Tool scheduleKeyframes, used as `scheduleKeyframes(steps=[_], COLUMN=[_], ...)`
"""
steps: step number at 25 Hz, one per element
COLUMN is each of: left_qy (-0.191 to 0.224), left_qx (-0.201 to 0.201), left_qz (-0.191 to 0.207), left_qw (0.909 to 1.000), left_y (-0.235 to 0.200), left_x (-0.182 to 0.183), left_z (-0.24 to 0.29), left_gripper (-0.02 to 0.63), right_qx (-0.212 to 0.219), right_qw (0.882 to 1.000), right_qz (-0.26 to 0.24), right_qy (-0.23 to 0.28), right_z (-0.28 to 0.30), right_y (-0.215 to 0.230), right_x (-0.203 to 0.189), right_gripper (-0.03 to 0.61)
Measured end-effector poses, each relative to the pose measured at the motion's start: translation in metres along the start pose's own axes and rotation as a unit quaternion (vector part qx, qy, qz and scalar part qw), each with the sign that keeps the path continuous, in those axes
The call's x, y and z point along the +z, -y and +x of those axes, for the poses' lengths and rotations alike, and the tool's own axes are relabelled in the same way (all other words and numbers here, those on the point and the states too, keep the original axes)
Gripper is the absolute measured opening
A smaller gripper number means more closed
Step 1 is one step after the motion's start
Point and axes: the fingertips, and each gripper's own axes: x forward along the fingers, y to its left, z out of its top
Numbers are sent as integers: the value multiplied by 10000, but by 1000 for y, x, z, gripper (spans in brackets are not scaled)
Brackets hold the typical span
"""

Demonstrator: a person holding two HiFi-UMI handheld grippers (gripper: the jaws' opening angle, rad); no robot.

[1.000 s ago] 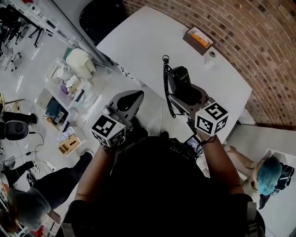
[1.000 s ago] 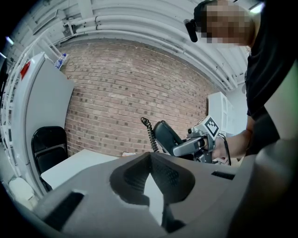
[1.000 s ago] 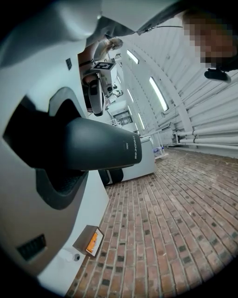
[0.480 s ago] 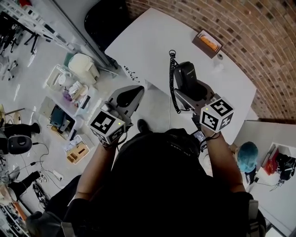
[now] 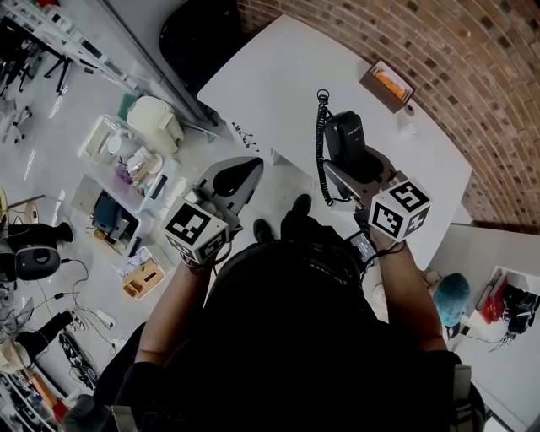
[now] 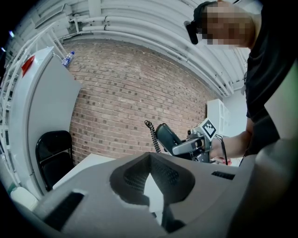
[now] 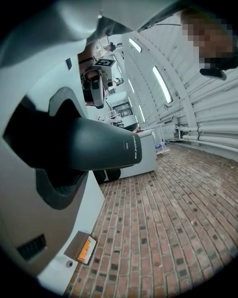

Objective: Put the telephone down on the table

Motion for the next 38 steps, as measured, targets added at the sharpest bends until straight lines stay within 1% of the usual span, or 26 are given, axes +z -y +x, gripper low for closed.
scheduleKeyframes(steps=[6, 10, 17, 23, 27, 31, 35, 38], left_qy=[-70, -94, -195, -289, -353, -420, -439, -486], left_qx=[124, 156, 109, 10, 17, -65, -200, -257], left_qz=[-4, 16, 19, 24, -63, -75, -23, -70], left_qw=[9999, 9998, 9997, 9996, 9994, 9991, 9988, 9985], left_y=[-17, -32, -51, -57, -60, -57, -63, -74], left_x=[3, 9, 18, 20, 19, 17, 19, 19], left_z=[26, 53, 110, 158, 182, 200, 212, 219], left_gripper=[8, 8, 8, 8, 8, 8, 8, 8], right_qx=[116, 172, 226, 198, 220, 214, 136, 29], right_qw=[9999, 9998, 9996, 9994, 9993, 9992, 9990, 9989], right_qz=[66, 85, 143, 273, 304, 335, 418, 475], right_qy=[7, 5, -14, -16, -36, -37, -29, -29], right_z=[15, 25, 37, 36, 34, 33, 35, 39], right_y=[31, 58, 112, 156, 175, 191, 202, 209], right_x=[8, 20, 39, 43, 46, 48, 49, 50], right_gripper=[273, 273, 273, 273, 273, 273, 273, 273])
